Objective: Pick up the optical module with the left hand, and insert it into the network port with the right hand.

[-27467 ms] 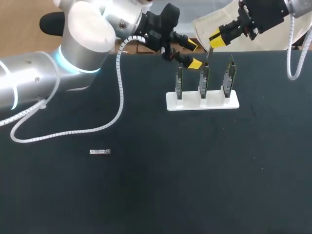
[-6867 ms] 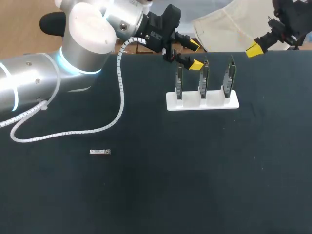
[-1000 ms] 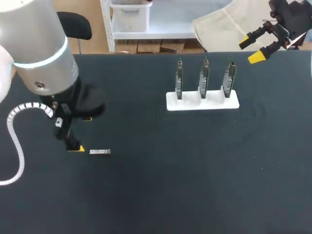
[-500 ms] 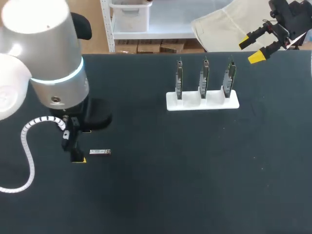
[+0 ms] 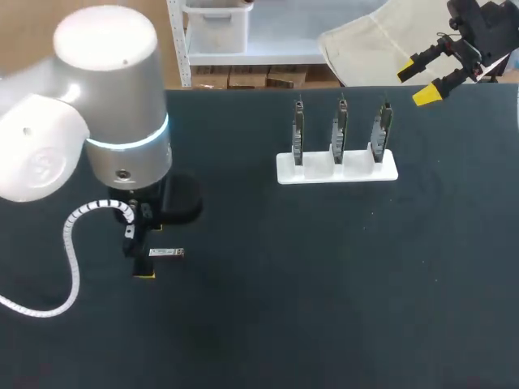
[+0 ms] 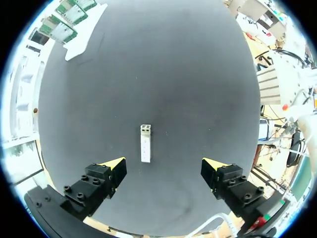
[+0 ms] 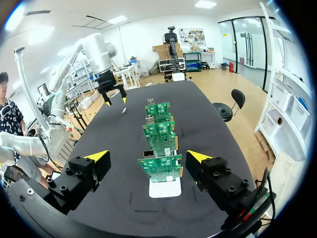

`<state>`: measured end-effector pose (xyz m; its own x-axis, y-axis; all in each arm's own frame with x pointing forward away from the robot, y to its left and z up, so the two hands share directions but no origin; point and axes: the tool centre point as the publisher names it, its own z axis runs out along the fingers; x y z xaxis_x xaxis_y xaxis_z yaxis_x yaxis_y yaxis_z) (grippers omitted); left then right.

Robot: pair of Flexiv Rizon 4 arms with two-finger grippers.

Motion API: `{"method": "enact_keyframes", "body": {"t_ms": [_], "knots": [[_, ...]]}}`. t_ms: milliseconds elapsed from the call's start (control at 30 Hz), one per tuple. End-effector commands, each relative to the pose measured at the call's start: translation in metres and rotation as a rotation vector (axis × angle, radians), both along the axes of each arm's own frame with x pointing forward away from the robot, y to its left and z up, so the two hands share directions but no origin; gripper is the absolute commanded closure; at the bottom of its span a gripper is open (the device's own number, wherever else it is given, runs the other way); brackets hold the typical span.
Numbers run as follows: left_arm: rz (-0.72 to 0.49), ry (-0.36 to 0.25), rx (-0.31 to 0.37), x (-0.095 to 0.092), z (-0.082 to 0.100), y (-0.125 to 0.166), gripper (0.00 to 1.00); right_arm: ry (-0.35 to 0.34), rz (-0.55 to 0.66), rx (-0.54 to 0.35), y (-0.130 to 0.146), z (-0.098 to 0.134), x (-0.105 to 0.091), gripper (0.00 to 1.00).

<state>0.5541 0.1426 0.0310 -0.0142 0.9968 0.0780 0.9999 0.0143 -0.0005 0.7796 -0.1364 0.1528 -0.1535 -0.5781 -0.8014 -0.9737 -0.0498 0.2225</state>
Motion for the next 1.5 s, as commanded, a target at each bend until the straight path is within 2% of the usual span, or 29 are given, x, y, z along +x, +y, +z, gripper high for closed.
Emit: {"method": "enact_keyframes", "body": {"t_ms": [33,733,1500], "knots": [[0.010,0.011,0.008,0.008,-0.008,-0.004,0.00,-0.006,-0.006,-0.001,0.000,0.000,-0.003,0.00],[0.061,0.045,0.006,0.018,-0.026,-0.003,0.00,-0.006,-0.006,-0.001,0.000,0.000,-0.003,0.00],[0.104,0.103,0.007,0.022,-0.036,0.005,0.00,-0.006,-0.006,-0.001,0.000,0.000,-0.003,0.00]]}}
